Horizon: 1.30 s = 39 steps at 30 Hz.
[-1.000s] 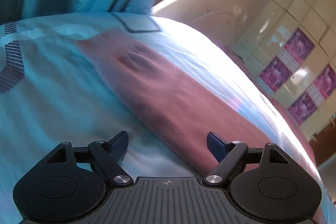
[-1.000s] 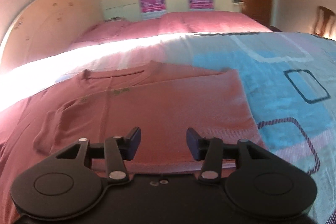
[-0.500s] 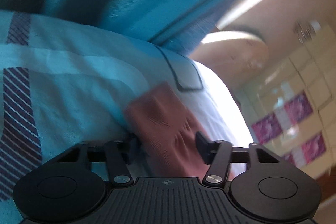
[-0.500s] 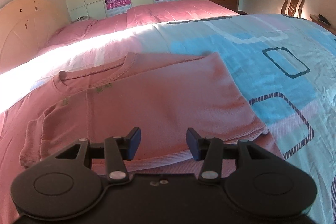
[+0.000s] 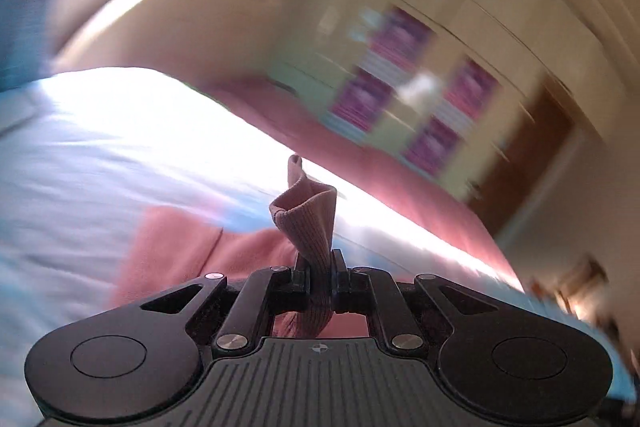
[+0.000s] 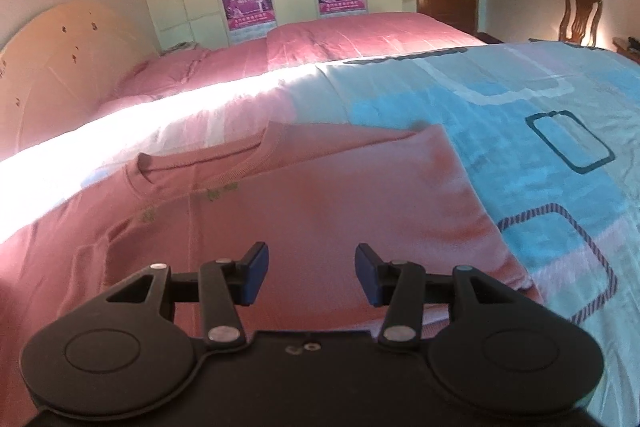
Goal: Fold small clothes
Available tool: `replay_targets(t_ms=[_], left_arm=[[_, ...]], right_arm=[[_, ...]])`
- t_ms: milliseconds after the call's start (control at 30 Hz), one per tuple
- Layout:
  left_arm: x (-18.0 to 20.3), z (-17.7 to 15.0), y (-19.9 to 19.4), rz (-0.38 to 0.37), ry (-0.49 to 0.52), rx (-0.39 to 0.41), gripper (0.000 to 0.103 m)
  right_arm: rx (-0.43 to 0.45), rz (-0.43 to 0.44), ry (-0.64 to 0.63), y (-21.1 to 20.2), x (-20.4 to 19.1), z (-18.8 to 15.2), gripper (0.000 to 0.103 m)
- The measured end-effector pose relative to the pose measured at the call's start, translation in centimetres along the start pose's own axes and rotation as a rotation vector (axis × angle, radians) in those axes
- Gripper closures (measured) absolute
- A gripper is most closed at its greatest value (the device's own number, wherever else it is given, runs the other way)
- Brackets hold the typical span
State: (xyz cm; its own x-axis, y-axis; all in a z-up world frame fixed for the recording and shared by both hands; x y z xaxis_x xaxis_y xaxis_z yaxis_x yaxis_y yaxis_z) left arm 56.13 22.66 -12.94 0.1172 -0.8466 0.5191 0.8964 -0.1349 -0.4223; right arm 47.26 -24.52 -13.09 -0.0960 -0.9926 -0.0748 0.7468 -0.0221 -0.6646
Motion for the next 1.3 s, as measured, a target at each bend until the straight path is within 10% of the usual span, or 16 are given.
replay_targets(t_ms=[300,533,633,967,1133,1300], left_arm=[[17.1,-10.1,8.2,-0.097,0.263,-0.216,0.095],[23.4,-19.2,11.6,-0.116,0.381,-0.386,0.093],[24.7,-20.4,10.5,-0.143,0.395,-0.377,0.051],[10.9,-14.1,-1.7,0.173,0.388,-0.090,0.044],[3.5,-13.9,-3.0,0.307,0.356,-0.133,0.044],[1.9,-14.0,-0.7,0.292,0.360,-0.149,0.045]], right_arm=[[-0.003,0.112,0.065,-0.1,1.8,1.1,0.056],[-0.028,0.197,0.139,-0.1,3.7,0.9,0.046],[-0.041,0.245,0.163,0.2,3.6,0.6,0.039],[-0.183,0.488,0.177,2.9,-3.1,-1.2,0.053],[-0.231,0.466,0.137,4.3,-6.0,-2.2,0.060],[-0.213,0.415,0.054,4.6,-7.5,-1.9,0.095]])
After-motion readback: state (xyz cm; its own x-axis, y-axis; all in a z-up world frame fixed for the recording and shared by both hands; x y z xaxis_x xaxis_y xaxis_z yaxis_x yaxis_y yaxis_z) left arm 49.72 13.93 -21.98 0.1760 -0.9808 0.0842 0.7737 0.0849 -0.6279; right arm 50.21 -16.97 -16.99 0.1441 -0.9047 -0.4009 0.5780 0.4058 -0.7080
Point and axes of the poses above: each gripper's, at about its wrist camera, not at the fingertips, and y roughly the way its jaws point, x to its right, z to its top, the point moved 8 cm from there along y, roughly the way its jaws point, and after that the axes turned 5 degrees about -y, right-handed, at the moved point
